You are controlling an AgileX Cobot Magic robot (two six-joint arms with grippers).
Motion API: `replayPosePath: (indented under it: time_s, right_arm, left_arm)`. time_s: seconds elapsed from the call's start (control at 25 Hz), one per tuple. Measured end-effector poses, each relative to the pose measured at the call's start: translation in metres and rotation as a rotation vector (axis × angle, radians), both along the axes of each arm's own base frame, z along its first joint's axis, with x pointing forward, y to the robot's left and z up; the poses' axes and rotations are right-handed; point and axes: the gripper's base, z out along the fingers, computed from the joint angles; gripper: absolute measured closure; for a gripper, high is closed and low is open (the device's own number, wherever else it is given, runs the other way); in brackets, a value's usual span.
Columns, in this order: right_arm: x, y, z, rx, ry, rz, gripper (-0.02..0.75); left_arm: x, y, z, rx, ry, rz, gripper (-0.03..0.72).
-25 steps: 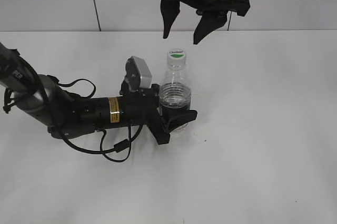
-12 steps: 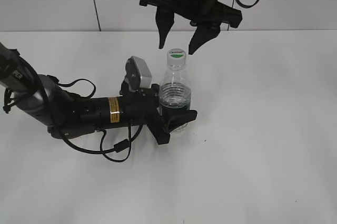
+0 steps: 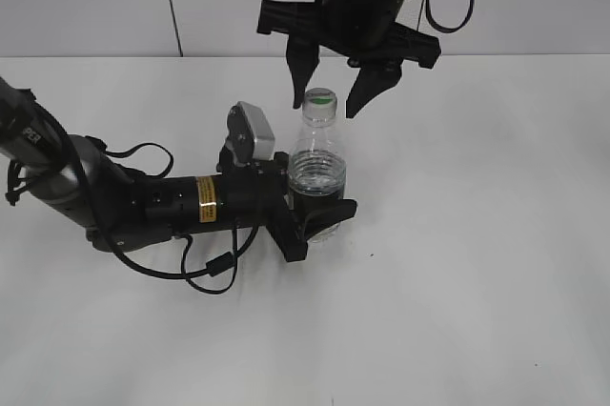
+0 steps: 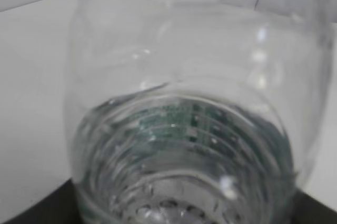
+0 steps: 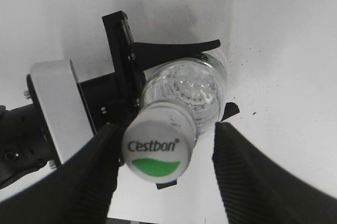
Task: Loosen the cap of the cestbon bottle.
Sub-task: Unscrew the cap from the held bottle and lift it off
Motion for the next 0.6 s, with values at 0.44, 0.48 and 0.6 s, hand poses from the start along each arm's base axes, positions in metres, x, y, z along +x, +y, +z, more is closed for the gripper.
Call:
replayPosePath:
  time_s: [0.44, 0.48, 0.6]
  right_arm:
    - [0.0, -0.0001, -0.0007, -0.003, 0.001, 0.001, 0.355]
    - [0.0, -0.0001, -0.0007, -0.003, 0.001, 0.001, 0.369]
    - [0.0001, 0.0002, -0.0006, 0.001, 0.0, 0.001, 0.433]
  left_arm:
    - [0.0, 0.0, 0.0, 0.0, 0.0, 0.0, 0.282]
    - [0.0, 0.0, 0.0, 0.0, 0.0, 0.0, 0.282]
    - [-0.0001, -0.0002, 0.0, 0.0, 0.0, -0.001, 0.282]
